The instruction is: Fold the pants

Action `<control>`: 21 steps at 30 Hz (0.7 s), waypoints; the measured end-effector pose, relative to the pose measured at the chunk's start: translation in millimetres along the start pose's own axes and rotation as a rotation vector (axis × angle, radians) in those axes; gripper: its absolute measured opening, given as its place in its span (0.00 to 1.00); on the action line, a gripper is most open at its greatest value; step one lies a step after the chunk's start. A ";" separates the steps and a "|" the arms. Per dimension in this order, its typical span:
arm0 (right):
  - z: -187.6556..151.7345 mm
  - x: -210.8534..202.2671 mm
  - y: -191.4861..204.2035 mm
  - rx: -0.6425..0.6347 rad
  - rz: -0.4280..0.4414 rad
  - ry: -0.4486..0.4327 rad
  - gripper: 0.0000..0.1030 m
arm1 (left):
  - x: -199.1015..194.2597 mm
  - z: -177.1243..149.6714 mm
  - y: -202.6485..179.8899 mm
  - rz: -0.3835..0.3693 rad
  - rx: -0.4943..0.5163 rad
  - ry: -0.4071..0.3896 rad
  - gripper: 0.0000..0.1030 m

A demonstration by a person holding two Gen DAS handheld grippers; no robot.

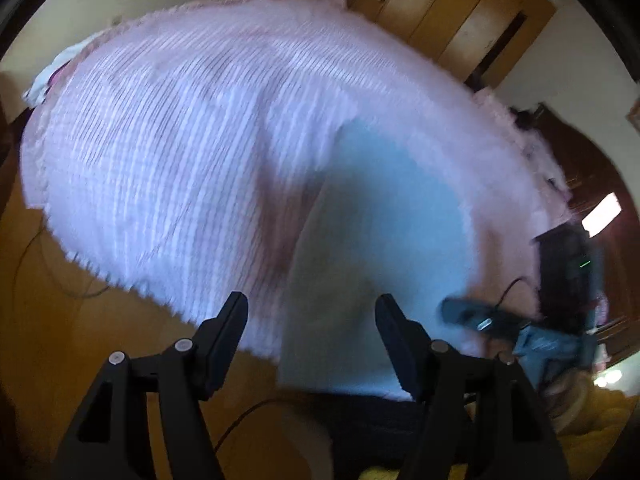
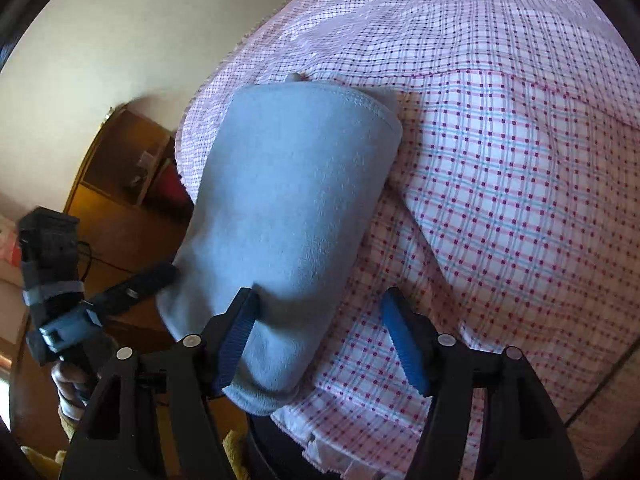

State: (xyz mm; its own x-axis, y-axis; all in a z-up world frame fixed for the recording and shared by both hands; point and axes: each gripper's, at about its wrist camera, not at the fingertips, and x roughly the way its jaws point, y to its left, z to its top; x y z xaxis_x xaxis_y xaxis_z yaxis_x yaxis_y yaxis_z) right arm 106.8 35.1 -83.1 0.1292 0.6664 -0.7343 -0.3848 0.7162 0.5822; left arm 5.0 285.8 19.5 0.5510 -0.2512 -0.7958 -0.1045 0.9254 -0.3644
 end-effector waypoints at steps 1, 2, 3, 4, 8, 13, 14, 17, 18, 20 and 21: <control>5.2 3.1 -2.9 0.007 0.007 0.001 0.62 | 0.6 7.6 -1.7 -0.031 0.009 -0.008 0.68; 6.3 5.2 -6.3 0.017 0.018 -0.003 0.64 | 3.1 12.8 -3.8 -0.043 0.016 -0.005 0.68; 7.1 7.4 -7.9 0.023 0.025 -0.006 0.65 | 6.6 17.5 -6.1 -0.048 0.026 -0.002 0.68; 10.3 11.1 -7.9 0.028 0.031 -0.008 0.68 | 13.1 22.9 -9.1 -0.052 0.046 0.002 0.68; 24.1 26.1 -3.7 0.048 0.056 -0.022 0.74 | 54.0 38.1 -5.7 -0.033 0.091 0.049 0.68; 34.6 31.3 6.4 0.048 0.046 -0.087 0.71 | 97.5 40.8 23.2 -0.247 -0.096 0.149 0.68; 36.0 34.1 9.3 0.035 0.045 -0.100 0.71 | 99.3 39.9 26.5 -0.264 -0.119 0.145 0.68; 46.8 49.3 20.1 -0.013 0.020 -0.093 0.65 | 100.4 37.0 26.5 -0.270 -0.117 0.115 0.69; 49.1 52.8 23.6 -0.016 0.013 -0.083 0.62 | 99.6 35.0 23.4 -0.266 -0.104 0.102 0.69; 52.6 54.2 29.5 -0.005 0.011 -0.083 0.49 | 95.7 31.7 17.0 -0.247 -0.083 0.074 0.62; 53.9 50.6 32.6 -0.016 0.014 -0.086 0.45 | 92.3 30.5 14.8 -0.245 -0.085 0.059 0.61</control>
State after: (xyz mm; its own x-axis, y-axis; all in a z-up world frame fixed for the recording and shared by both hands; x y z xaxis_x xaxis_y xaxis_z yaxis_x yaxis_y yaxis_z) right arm 150.0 103.4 -82.5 0.2018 0.6924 -0.6927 -0.4019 0.7035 0.5861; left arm 79.5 284.9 -44.6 0.5190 -0.4834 -0.7049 -0.0445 0.8083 -0.5870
